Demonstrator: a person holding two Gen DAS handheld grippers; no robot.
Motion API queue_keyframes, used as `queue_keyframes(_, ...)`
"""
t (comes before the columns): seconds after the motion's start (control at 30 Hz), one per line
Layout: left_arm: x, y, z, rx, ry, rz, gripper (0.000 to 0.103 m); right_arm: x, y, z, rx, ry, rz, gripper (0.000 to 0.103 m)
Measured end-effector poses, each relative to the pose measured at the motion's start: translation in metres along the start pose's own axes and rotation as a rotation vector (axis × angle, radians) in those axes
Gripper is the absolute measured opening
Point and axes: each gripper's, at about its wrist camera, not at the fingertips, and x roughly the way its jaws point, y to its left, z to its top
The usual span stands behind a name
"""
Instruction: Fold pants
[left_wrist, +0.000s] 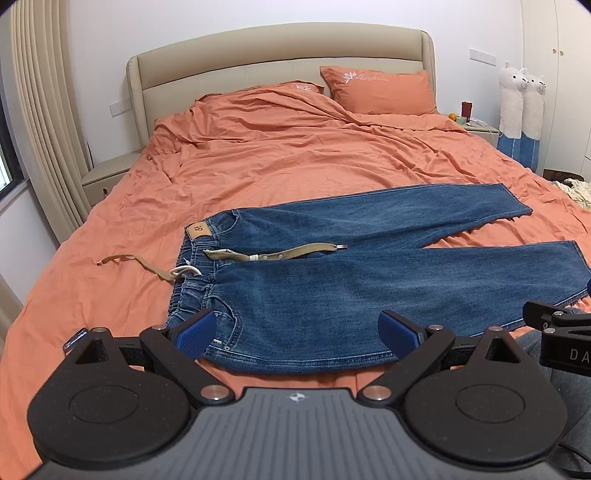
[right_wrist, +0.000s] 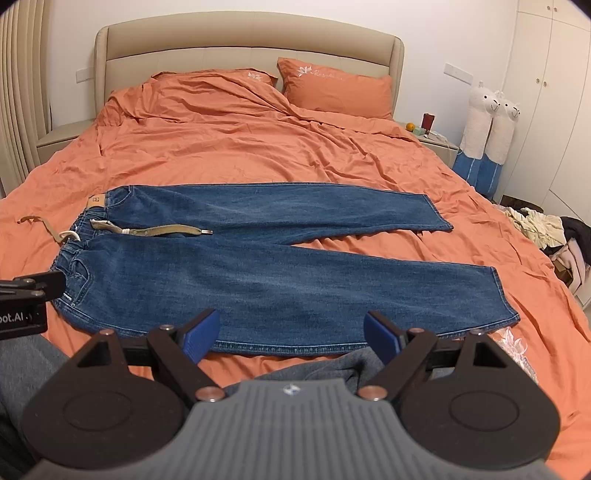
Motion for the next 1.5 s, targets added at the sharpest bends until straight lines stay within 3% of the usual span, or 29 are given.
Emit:
queue_keyframes(1.0,-0.001,0.003,-0.004,-0.015,0.005,-0.002,0.103,-0.002,0.0,-0.003,0.004,-0.002,-0.001,0.082)
queue_keyframes(1.17,0.006,0.008,-0.002,-0.004,0.012,-0.046,0.102,-0.004,-0.006,-0.002,0.022,-0.02,0.005,0.082)
queue_keyframes(1.27,0.013,0.022,0.003,0.001,0.018,-0.097,0.075,-0.007,-0.021,0.002,0.036,-0.079,0.049,0.082)
queue_keyframes(1.33,0.022,0.042,0.009,-0.027,0.046,-0.161,0.065,-0.01,-0.034,0.006,0.03,-0.142,0.08,0.082)
queue_keyframes(1.37,0.026,0.052,0.013,-0.039,0.058,-0.183,0.055,-0.011,-0.042,0.009,0.015,-0.173,0.1,0.082)
queue_keyframes(1.47,0.04,0.079,0.025,-0.01,0.07,-0.157,0.04,-0.01,-0.068,0.023,-0.03,-0.24,0.165,0.082)
queue_keyframes(1.5,0.046,0.087,0.03,0.017,0.067,-0.142,0.027,-0.007,-0.077,0.029,-0.046,-0.244,0.165,0.082)
